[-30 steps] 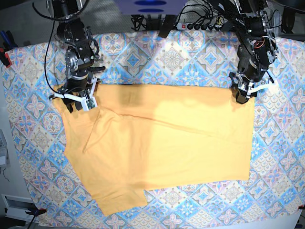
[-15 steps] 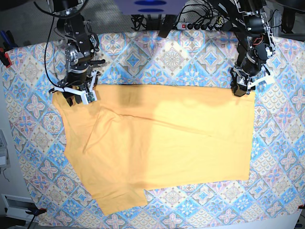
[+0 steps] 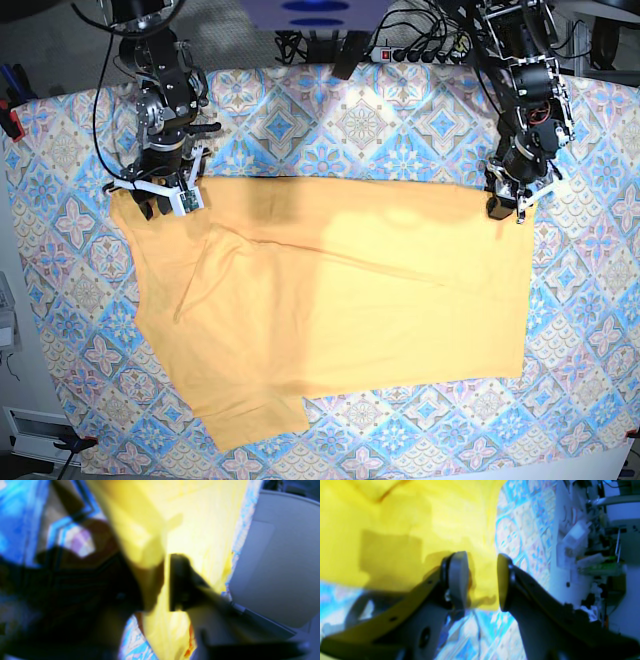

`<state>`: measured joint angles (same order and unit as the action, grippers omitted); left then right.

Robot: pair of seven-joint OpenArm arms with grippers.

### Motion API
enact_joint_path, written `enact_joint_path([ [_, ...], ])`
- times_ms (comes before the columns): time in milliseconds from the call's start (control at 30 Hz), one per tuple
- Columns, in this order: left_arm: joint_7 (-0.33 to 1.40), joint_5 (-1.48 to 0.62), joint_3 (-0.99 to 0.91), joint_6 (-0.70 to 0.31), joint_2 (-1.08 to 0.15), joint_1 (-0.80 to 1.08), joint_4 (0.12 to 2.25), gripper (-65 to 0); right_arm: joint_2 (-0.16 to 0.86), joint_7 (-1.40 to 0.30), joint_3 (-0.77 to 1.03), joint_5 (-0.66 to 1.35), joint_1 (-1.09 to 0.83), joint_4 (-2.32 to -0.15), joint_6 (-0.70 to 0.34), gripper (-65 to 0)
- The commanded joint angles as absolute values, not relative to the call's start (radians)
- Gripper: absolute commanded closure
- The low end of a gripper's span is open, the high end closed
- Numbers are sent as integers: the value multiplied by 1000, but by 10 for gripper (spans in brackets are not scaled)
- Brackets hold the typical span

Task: Fold the T-shirt properly
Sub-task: 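Drag the held shirt edge with both grippers toward the robot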

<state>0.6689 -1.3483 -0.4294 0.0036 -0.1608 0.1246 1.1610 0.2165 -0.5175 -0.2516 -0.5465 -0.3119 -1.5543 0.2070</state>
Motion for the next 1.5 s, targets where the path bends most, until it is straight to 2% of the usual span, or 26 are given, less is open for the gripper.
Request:
enact_joint_path([
  [0, 665, -1353, -430, -1, -166, 127, 1164, 0, 225, -504, -249, -561, -320, -1580, 222, -194],
  [333, 667, -1356, -429, -1, -168, 133, 1164, 0, 246, -504, -249, -561, -392, -1580, 220, -202],
  [533, 667, -1357, -427, -1, -168, 133, 1164, 0, 252, -504, -249, -559, -377, -1520, 222, -290],
  [1300, 667, -1360, -427, 1, -168, 137, 1165, 0, 291, -496, -249, -553, -200, -1271, 222, -284],
  [1367, 667, -1360, -427, 1, -168, 139, 1165, 0, 291, -496, -249, -553, -200, -1277, 222, -241],
  [1467, 667, -1360, -427, 1, -168, 139, 1165, 0, 291, -496, -243, -553, -202, -1280, 222, -60],
])
